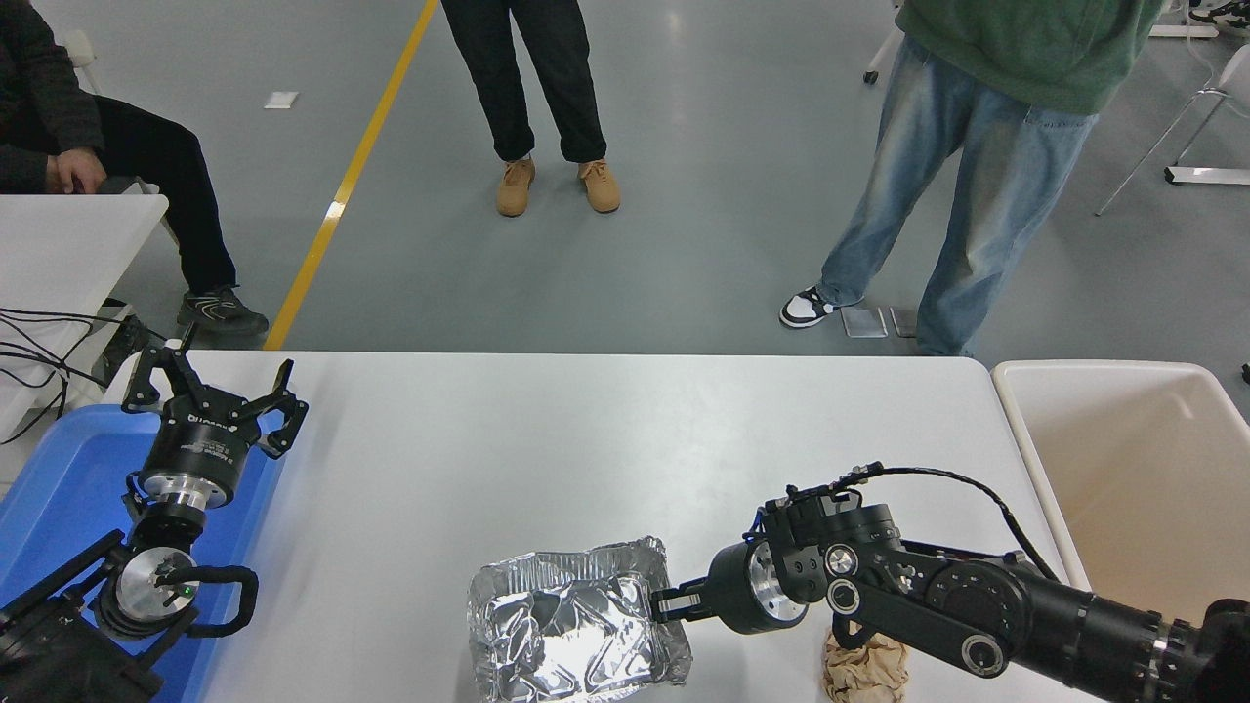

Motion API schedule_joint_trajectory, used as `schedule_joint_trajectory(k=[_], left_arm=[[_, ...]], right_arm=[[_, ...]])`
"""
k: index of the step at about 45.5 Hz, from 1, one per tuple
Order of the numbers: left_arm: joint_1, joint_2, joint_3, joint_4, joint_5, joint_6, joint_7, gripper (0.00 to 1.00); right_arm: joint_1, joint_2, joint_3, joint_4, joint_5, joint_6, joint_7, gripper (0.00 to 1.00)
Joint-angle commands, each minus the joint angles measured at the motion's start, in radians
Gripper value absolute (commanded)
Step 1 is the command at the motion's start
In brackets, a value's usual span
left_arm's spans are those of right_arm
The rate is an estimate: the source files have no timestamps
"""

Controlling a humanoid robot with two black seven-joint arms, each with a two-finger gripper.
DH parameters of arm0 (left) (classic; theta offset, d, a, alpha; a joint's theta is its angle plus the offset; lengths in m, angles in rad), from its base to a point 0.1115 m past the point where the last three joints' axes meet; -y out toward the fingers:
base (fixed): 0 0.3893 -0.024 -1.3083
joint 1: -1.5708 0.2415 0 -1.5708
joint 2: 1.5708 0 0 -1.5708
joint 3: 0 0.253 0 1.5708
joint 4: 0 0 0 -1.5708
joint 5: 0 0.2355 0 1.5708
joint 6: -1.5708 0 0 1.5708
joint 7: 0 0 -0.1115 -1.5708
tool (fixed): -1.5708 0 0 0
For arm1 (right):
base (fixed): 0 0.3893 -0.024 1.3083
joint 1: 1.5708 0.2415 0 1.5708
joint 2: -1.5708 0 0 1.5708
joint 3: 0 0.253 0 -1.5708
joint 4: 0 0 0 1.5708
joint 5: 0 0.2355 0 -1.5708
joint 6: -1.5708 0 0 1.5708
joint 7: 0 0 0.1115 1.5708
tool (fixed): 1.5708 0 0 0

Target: Clean the table surface

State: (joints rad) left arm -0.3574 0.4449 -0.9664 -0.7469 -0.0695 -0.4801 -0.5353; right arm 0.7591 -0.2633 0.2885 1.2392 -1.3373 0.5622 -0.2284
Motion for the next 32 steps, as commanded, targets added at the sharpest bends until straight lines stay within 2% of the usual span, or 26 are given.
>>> schedule_joint_trajectory(k=[1,20,32], left_arm=[[0.000,0.000,0.000,0.000,-0.001,0.000,0.000,0.99],[0.000,0.000,0.000,0.000,0.000,0.000,0.000,0.99],[0.000,0.000,0.000,0.000,0.000,0.000,0.000,0.99]], right_arm=[[0.063,-0.122,-0.008,0.100,0.079,0.065,-0.009,0.00],[0.075,-0.266,0.015,0.171,0.168,0.110,0.003,0.00],[0.150,-0.366,0.041,0.209,0.245,0.122,0.001,0.00]])
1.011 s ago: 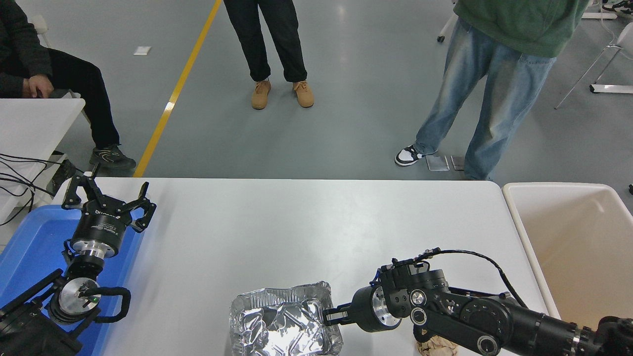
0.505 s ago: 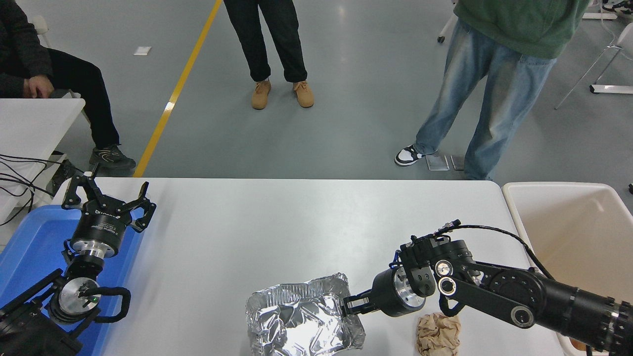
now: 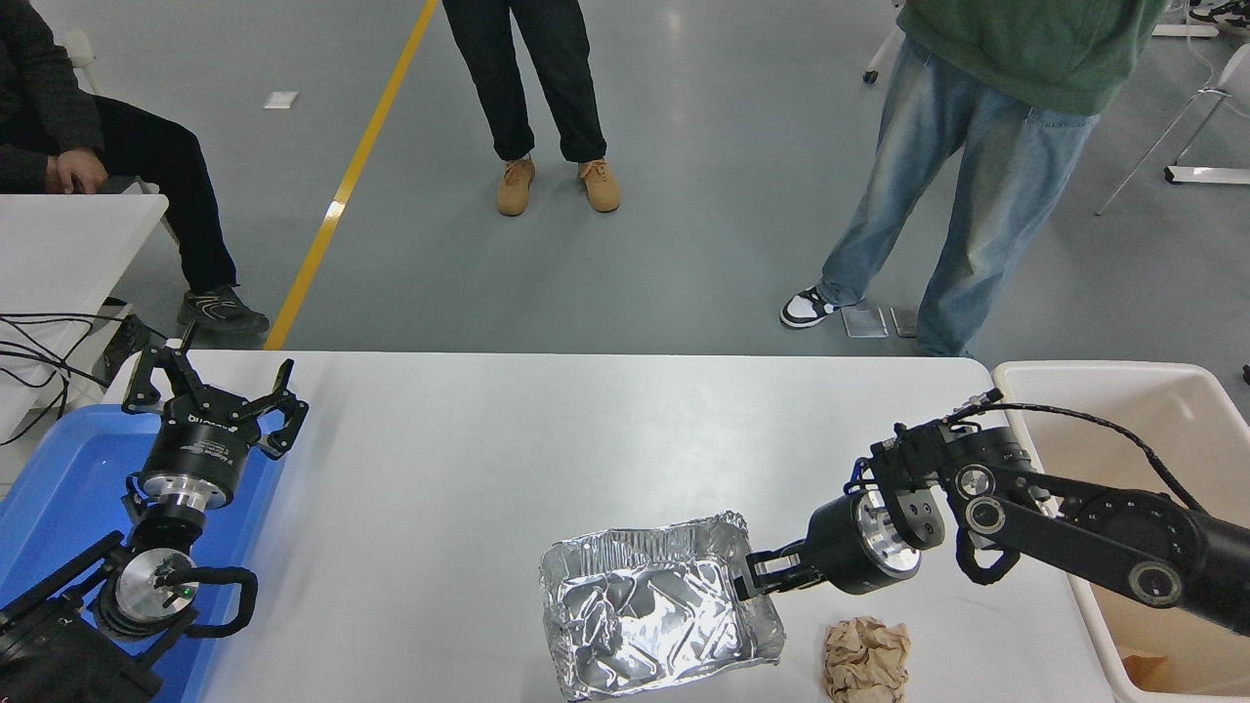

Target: Clean the table surface

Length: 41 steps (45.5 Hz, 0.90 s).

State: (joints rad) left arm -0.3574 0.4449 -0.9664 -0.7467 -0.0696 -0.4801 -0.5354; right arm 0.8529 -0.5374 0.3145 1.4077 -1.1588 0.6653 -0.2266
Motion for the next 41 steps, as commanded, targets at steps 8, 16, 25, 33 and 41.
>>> schedule_joint_trajectory(k=[8,16,25,33,41], left_arm=[[0.000,0.000,0.000,0.000,-0.001,0.000,0.000,0.99],[0.000,0.000,0.000,0.000,0.001,0.000,0.000,0.99],[0.000,0.000,0.000,0.000,0.001,0.000,0.000,0.99],[0.000,0.000,0.000,0.000,0.001,0.000,0.000,0.99],[0.000,0.000,0.000,0.000,0.001,0.000,0.000,0.99]], right_arm=[[0.094,-0.206,0.020,0.112,0.103,0.033,0.000,0.00],[0.136,-0.302,0.025,0.140,0.157,0.068,-0.002,0.00],[0.244,-0.407,0.025,0.151,0.229,0.148,0.000,0.00],[0.304,-0.499,0.075,0.134,0.231,0.207,0.007,0.00],[0.302,-0.593,0.163,0.120,0.231,0.207,0.030,0.00]])
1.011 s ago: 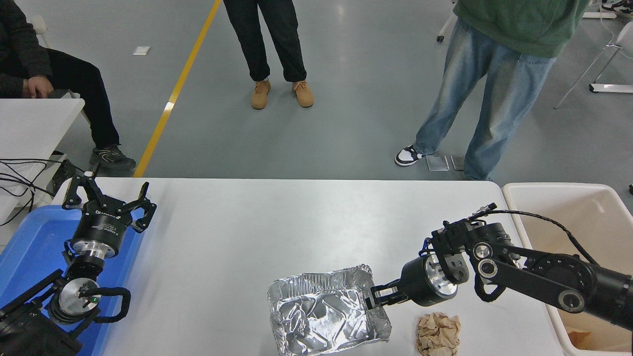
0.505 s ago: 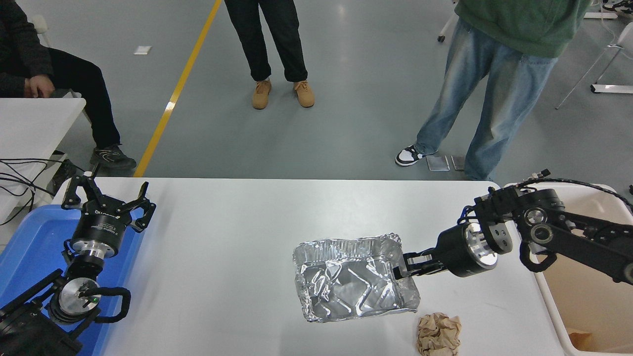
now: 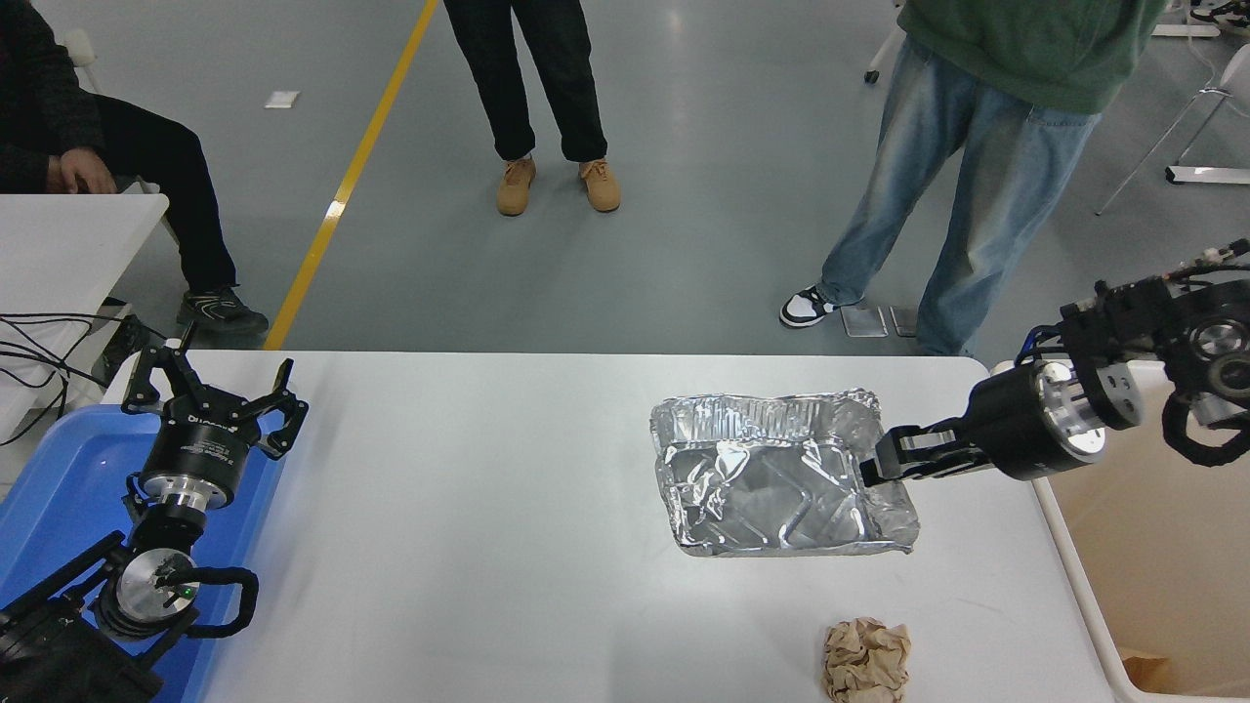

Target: Clean the table surface

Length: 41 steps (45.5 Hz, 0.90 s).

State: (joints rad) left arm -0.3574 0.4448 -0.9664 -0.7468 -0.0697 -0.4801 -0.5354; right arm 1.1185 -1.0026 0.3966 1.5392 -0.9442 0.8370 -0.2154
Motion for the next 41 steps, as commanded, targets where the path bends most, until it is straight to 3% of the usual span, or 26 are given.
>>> schedule_joint_trajectory(k=[1,25,41], left_arm=[[0.000,0.000,0.000,0.000,-0.001,0.000,0.000,0.99],[0.000,0.000,0.000,0.000,-0.001,0.000,0.000,0.99],[0.000,0.000,0.000,0.000,0.001,0.000,0.000,0.99]], right_arm=[[0.037,-0.143,0.085,-0.011,0.018,0.036,0.019,0.00],[0.029,-0.314,0.099,-0.197,0.019,0.036,0.090,0.00],[-0.026,-0.294,0.062,-0.412,0.004,-0.013,0.090,0.00]])
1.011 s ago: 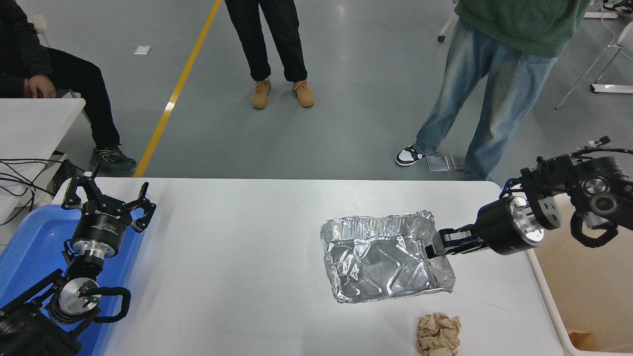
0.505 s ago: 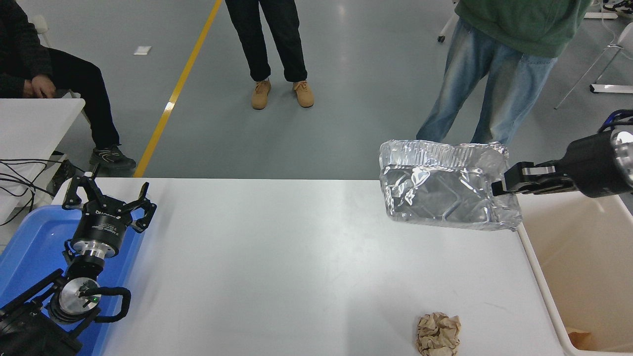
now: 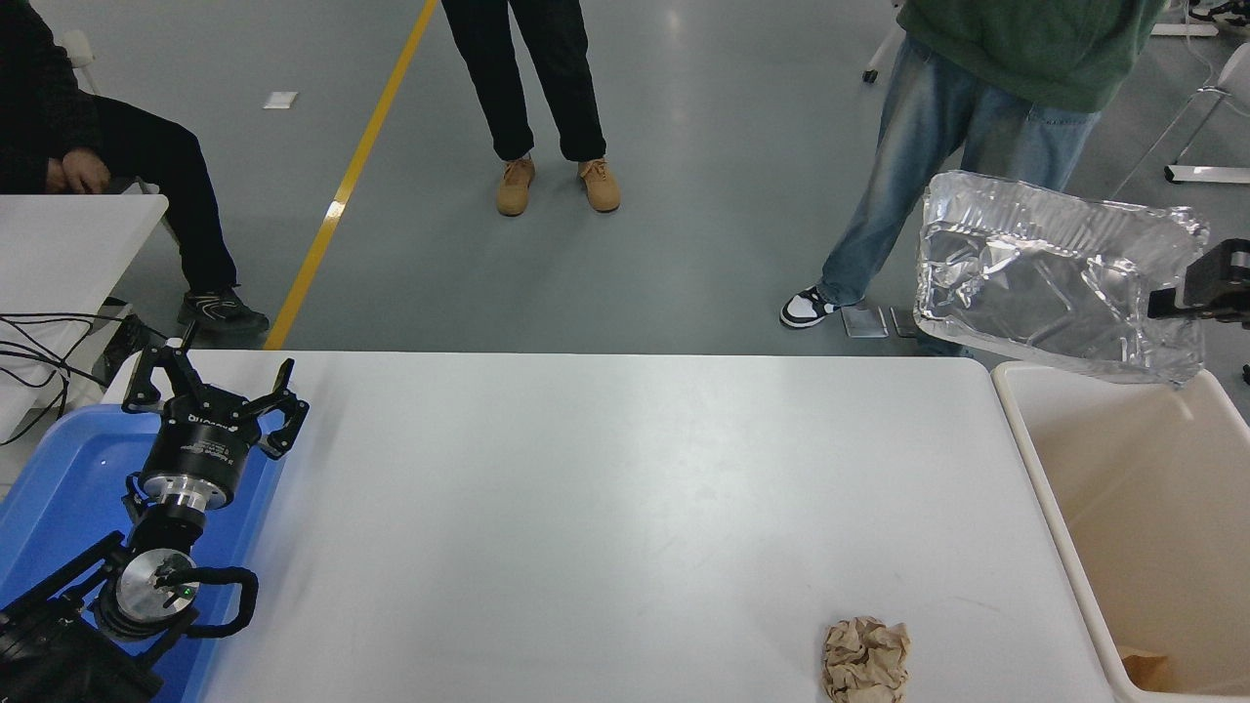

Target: Clean the table surface

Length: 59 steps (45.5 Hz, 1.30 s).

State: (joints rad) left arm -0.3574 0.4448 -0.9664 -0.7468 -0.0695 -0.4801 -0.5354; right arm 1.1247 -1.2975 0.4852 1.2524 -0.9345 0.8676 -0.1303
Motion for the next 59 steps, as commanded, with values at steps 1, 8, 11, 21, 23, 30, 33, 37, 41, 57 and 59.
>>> schedule_joint_trajectory(k=[1,8,11,21,23,30,33,37,41,57,59], left_arm=[[0.000,0.000,0.000,0.000,0.000,0.000,0.000,0.99],[0.000,0.000,0.000,0.000,0.000,0.000,0.000,0.99],[0.000,0.000,0.000,0.000,-0.001,0.000,0.000,0.99],[0.000,0.000,0.000,0.000,0.000,0.000,0.000,0.99],[0.000,0.000,0.000,0.000,0.000,0.000,0.000,0.99],[0.000,0.000,0.000,0.000,0.000,0.000,0.000,0.99],[0.000,0.000,0.000,0.000,0.000,0.000,0.000,0.99],[0.000,0.000,0.000,0.000,-0.001,0.000,0.000,0.99],[0.000,0.000,0.000,0.000,-0.001,0.000,0.000,0.99],[0.000,0.000,0.000,0.000,-0.001,0.000,0.000,0.99],[0.000,0.000,0.000,0.000,0.000,0.000,0.000,0.99]], right_arm=[[-0.040,0.004,-0.034,-0.134,-0.006,-0.061,0.005,0.00],[-0.060,0.018,-0.105,-0.168,-0.006,-0.160,0.023,0.00],[-0.071,0.029,-0.142,-0.189,-0.006,-0.208,0.057,0.00],[-0.126,0.092,-0.241,-0.283,-0.006,-0.381,0.182,0.00],[-0.144,0.109,-0.257,-0.306,-0.006,-0.415,0.196,0.00],[-0.233,0.152,-0.275,-0.341,-0.001,-0.499,0.216,0.00],[-0.269,0.170,-0.274,-0.369,0.003,-0.530,0.224,0.00],[-0.296,0.207,-0.274,-0.427,0.011,-0.549,0.238,0.00],[-0.316,0.247,-0.272,-0.487,0.011,-0.558,0.242,0.00],[-0.416,0.383,-0.272,-0.763,0.109,-0.611,0.262,0.00],[-0.419,0.408,-0.275,-0.803,0.118,-0.611,0.265,0.00]])
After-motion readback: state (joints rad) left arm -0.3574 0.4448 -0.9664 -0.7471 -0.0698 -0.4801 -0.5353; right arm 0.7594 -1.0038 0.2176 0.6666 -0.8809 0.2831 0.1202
